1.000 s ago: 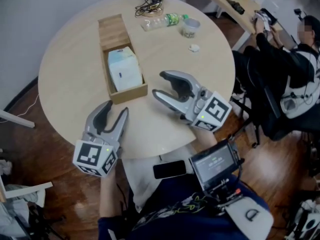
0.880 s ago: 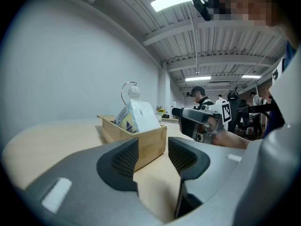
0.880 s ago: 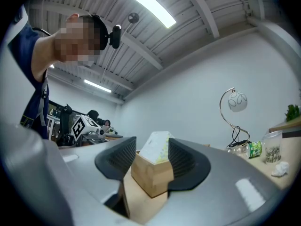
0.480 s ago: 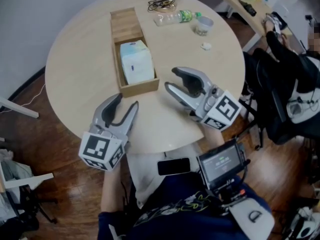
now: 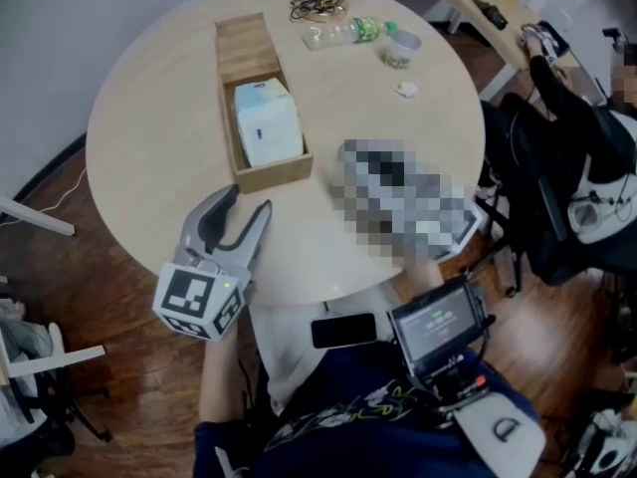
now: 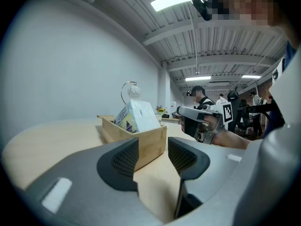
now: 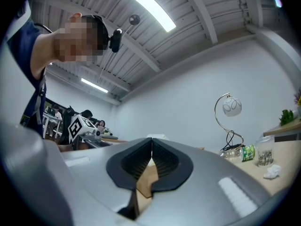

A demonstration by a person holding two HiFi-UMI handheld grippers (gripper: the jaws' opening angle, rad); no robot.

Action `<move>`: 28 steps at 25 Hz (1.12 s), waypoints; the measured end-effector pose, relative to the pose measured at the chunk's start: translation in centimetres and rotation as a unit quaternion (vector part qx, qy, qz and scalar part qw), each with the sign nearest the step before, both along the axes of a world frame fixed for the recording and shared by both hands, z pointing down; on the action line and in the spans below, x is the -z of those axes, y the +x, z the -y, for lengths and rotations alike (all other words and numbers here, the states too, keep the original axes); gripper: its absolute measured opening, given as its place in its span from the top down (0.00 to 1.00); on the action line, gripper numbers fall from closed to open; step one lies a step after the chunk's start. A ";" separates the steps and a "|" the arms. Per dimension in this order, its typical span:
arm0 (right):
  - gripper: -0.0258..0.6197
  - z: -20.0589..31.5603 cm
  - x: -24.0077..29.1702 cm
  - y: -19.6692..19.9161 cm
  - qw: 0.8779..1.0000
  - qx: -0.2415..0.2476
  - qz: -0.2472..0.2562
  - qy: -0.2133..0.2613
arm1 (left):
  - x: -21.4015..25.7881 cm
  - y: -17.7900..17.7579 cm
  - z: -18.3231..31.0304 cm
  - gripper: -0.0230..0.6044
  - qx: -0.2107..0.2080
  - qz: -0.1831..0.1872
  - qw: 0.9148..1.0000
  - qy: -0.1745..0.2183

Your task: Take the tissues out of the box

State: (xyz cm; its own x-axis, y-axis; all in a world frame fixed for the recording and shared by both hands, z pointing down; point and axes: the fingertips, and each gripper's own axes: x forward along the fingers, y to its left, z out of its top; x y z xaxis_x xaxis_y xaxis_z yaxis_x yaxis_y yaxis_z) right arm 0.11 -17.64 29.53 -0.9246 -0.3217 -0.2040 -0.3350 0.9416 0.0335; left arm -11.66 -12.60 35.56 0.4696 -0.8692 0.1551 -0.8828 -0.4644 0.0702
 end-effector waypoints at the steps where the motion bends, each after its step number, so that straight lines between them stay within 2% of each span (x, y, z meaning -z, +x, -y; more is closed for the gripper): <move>1: 0.95 0.0 0.0 0.0 1.000 -0.001 0.000 0.000 | 0.0 0.0 0.0 0.64 0.001 -0.001 1.000 -0.001; 11: 0.85 -0.2 -0.2 -0.5 1.000 0.017 -0.009 -0.008 | 0.0 -0.1 0.1 0.64 -0.001 0.001 1.000 0.000; 13: 0.85 -0.4 0.1 -0.4 1.000 0.017 -0.002 -0.004 | 0.1 -0.1 0.1 0.64 -0.001 0.001 1.000 0.000; 18: 0.96 -0.5 0.5 0.2 1.000 0.011 0.014 0.009 | 0.0 -0.2 0.1 0.64 -0.002 0.001 1.000 0.002; 28: 0.96 -0.6 0.5 0.3 1.000 0.015 0.013 0.010 | 0.1 -0.1 0.1 0.64 -0.001 0.001 1.000 0.001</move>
